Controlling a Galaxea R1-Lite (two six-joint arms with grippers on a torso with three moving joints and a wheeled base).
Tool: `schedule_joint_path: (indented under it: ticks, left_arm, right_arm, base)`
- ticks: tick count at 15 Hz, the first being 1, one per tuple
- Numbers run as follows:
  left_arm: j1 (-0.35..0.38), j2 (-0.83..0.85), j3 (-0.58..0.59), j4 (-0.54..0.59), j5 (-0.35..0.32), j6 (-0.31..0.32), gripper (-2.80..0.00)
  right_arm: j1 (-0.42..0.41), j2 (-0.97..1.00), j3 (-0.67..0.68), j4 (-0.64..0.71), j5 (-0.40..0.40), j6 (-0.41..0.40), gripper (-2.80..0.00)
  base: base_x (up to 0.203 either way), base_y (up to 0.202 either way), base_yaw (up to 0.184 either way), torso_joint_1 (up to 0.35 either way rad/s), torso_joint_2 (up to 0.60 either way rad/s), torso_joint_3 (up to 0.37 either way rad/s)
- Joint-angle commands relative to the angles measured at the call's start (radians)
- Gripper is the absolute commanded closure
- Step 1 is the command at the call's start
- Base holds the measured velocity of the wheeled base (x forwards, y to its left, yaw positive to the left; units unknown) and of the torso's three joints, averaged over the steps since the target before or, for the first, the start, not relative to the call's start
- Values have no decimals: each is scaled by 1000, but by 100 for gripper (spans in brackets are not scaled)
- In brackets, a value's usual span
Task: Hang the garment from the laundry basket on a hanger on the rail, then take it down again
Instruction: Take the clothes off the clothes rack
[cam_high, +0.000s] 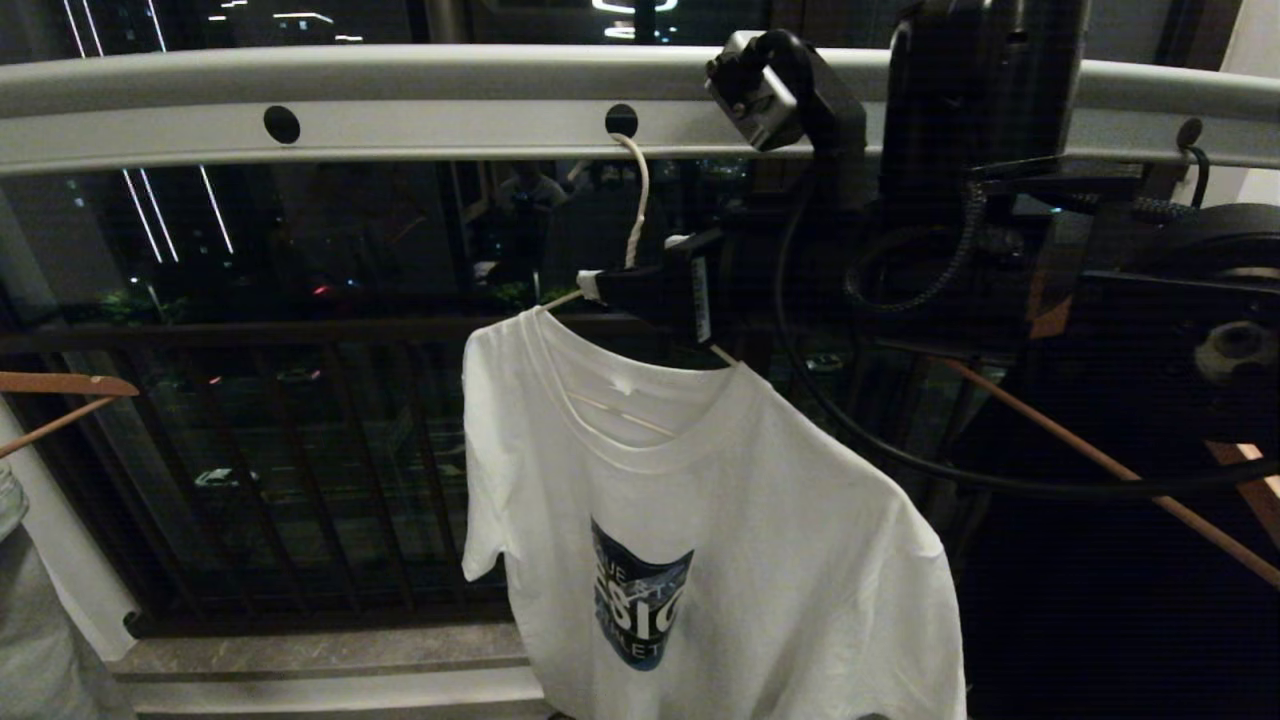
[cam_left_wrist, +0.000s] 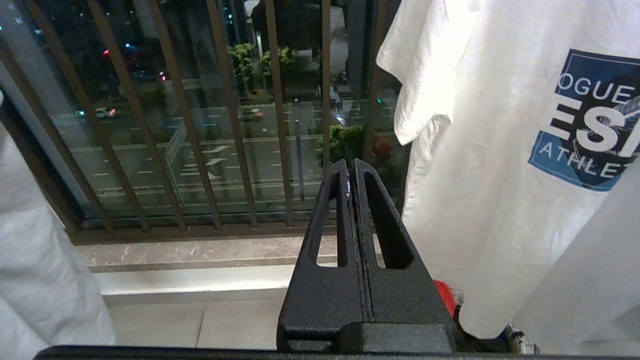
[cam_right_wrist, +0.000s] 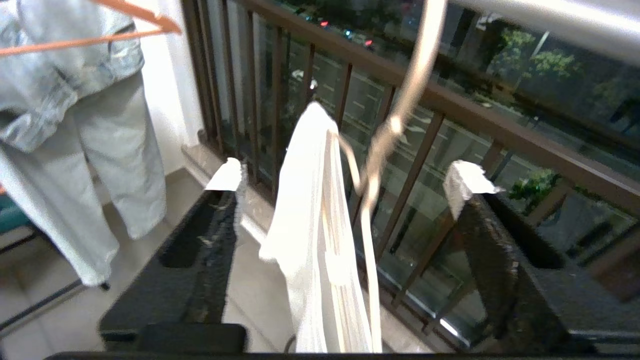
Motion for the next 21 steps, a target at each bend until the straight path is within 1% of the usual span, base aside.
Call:
schedule_joint_path:
  ticks: [1, 5, 7, 8, 18, 21]
  left_arm:
    - [0, 0, 0, 0, 1, 0, 0]
    - [0, 0, 0, 0, 1, 0, 0]
    - [0, 0, 0, 0, 1, 0, 0]
    - [0, 0, 0, 0, 1, 0, 0]
    - [0, 0, 0, 0, 1, 0, 0]
    - [0, 0, 0, 0, 1, 0, 0]
  right_arm:
    - [-1, 90, -76, -1, -2, 0, -280]
    - [-27, 152, -165, -1, -5, -1, -280]
    - [-30, 155, -171, -2, -5, -9, -280]
    - [-32, 155, -172, 0, -5, -12, 0]
    - [-31, 155, -173, -2, -6, -15, 0]
    - [-31, 152, -179, -2, -8, -27, 0]
  base:
    - [0, 0, 0, 0, 0, 0]
    - [0, 0, 0, 0, 0, 0]
    - [0, 0, 0, 0, 0, 0]
    - [0, 0, 0, 0, 0, 0]
    - [0, 0, 0, 0, 0, 0]
    - [0, 0, 0, 0, 0, 0]
